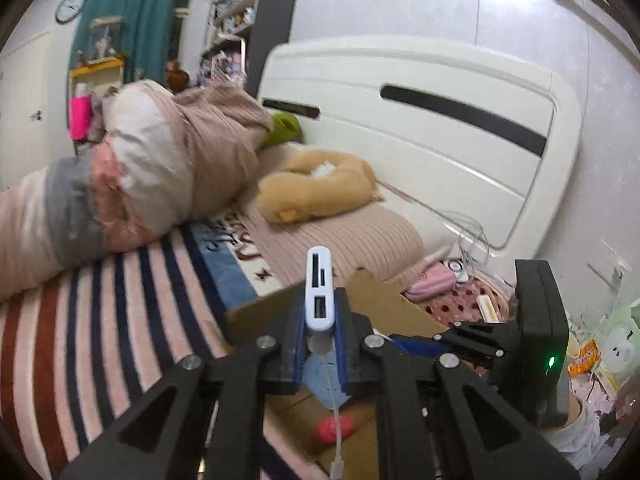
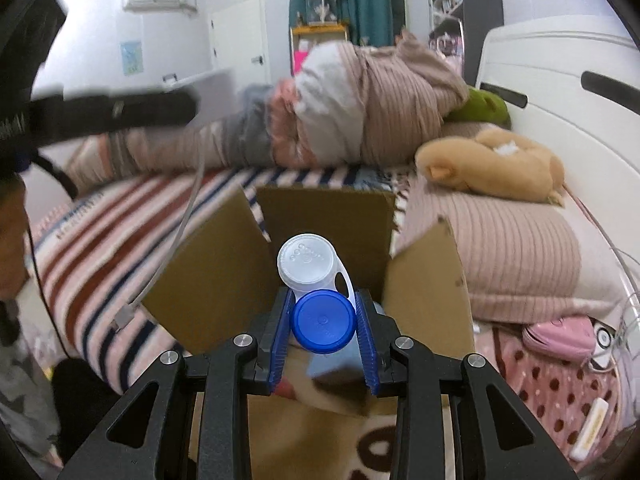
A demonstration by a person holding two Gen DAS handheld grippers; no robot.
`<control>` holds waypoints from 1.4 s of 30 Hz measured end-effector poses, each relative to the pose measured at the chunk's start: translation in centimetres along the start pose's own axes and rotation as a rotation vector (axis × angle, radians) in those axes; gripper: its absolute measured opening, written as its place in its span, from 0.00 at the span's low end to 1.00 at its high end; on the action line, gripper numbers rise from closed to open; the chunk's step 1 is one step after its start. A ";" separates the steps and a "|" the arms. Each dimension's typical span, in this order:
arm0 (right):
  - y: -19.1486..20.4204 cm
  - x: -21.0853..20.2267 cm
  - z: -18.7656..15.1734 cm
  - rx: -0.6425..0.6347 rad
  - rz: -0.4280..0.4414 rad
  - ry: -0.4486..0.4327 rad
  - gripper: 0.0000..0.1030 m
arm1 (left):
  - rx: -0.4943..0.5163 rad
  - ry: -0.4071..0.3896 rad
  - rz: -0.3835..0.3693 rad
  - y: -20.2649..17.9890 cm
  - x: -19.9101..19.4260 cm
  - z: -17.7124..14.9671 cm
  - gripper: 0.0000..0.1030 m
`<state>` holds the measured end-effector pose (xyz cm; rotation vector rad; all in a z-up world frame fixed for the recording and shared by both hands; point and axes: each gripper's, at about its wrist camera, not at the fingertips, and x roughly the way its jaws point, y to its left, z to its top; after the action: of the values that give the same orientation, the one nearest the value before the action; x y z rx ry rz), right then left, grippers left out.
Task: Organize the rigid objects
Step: 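Release the lens case and USB stick into the cardboard box, then grasp the clear pink-capped bottle with the right gripper while the left grasps the white tape roll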
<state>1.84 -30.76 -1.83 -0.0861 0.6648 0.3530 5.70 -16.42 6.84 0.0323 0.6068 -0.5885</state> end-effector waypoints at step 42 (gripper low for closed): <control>15.7 2.7 4.2 -0.150 0.316 -0.019 0.43 | -0.189 0.002 0.353 18.4 -7.4 -10.1 0.78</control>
<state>0.84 -14.49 0.34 -0.1209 0.6325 0.7072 5.20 4.72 -0.07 -0.0371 0.6387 -0.1877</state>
